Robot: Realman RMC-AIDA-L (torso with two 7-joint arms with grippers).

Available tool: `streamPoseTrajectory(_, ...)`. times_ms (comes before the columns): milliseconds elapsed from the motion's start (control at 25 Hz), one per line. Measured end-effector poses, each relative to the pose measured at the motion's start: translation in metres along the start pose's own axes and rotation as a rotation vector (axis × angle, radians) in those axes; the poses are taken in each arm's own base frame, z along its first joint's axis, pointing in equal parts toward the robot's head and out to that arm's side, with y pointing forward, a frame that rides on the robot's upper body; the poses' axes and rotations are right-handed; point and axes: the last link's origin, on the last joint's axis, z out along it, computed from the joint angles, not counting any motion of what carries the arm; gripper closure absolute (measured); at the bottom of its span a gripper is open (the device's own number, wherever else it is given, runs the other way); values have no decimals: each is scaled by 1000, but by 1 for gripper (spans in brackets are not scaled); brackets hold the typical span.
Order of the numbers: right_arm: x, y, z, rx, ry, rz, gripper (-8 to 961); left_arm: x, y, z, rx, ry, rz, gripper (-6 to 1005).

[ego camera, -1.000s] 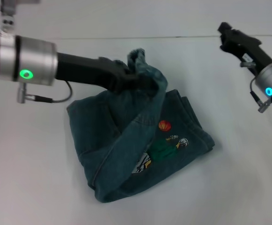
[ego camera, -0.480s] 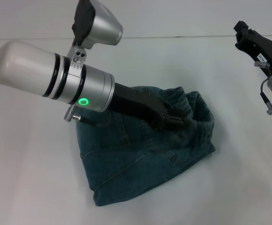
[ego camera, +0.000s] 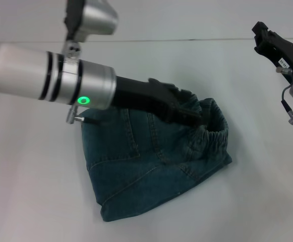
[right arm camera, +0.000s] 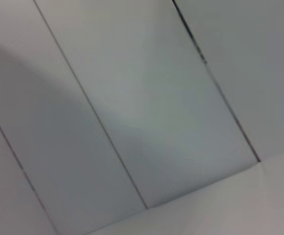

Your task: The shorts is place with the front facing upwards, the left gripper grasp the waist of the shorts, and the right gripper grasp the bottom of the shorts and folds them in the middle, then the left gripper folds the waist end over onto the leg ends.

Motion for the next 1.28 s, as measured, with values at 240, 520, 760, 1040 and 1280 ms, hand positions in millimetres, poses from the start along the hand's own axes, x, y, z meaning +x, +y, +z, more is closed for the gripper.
streamPoseTrajectory(240,-15,5,-8,-212,61,1,944,-18,-12,-45,41,203,-81,82)
streamPoseTrajectory(520,-44,6,-33,-500,192,21,835,-60,-18,-106,115,415,-172,83)
streamPoseTrajectory(760,-71,8,-62,-774,463,-64,648,-92,-12,-140,138,477,-212,84)
streamPoseTrajectory(1040,-73,9,-84,-891,749,-185,343,-120,5,-149,79,367,-225,85)
streamPoseTrajectory(1280,-66,9,-89,-874,789,-231,98,-138,12,-144,60,253,-259,86)
